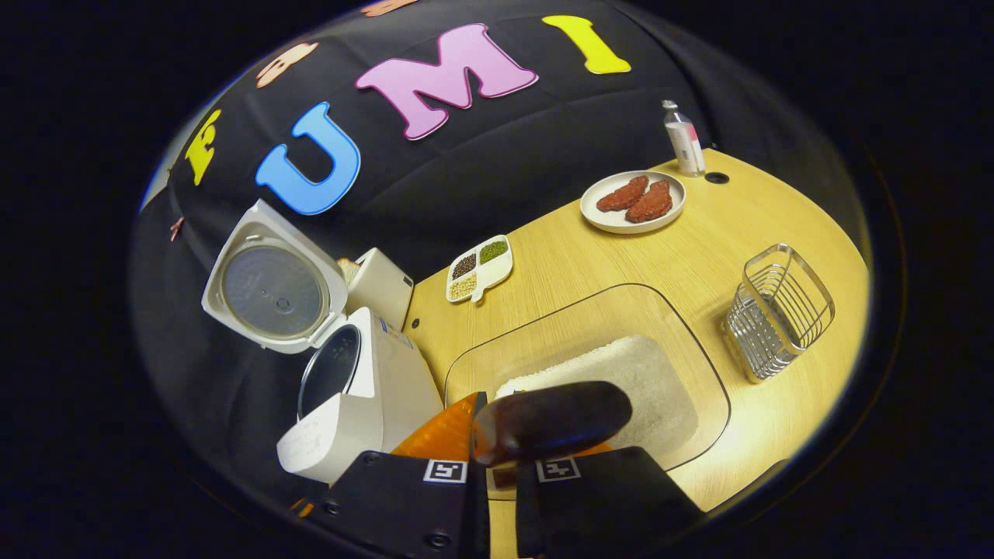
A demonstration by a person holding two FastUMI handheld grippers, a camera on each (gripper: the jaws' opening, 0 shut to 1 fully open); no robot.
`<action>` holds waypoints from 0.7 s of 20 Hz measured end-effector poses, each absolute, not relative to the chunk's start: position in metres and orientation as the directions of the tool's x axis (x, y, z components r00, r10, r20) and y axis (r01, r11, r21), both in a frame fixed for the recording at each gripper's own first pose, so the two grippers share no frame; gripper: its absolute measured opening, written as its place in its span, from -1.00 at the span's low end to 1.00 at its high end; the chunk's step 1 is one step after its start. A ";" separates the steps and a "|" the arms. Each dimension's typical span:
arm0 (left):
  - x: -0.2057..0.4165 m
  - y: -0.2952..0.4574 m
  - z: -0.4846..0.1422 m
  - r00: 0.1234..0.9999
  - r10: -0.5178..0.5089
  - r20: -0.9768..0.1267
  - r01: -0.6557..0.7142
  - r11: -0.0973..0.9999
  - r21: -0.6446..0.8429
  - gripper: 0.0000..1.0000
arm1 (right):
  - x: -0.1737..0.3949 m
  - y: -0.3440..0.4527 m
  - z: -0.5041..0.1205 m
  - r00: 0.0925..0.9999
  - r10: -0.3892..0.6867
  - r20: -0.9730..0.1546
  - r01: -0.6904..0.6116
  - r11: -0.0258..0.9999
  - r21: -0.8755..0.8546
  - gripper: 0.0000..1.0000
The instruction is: Close the left gripper, press the button to open the rice cooker; take a wooden spoon from the chopstick holder with the right hand, scoop a spoonful of rice and pour it into the rice cooker, then put the wooden spoon back into the chopstick holder.
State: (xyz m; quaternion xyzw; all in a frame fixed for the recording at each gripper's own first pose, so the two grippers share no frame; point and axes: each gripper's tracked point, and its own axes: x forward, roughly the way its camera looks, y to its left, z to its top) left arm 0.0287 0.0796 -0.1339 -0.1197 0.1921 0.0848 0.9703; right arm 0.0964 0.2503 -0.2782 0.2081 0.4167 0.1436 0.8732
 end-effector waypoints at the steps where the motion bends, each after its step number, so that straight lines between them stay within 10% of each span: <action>1: 0.030 0.079 -0.133 0.913 0.116 -0.391 -0.207 0.958 -0.199 0.92 | 0.098 0.245 -0.276 0.610 0.421 -0.671 -0.045 0.864 0.501 -0.64; 14: 0.036 0.074 -0.129 0.920 0.090 -0.381 -0.174 0.966 -0.192 0.92 | 0.139 0.203 -0.219 0.684 0.415 -0.600 0.181 0.701 0.690 -0.74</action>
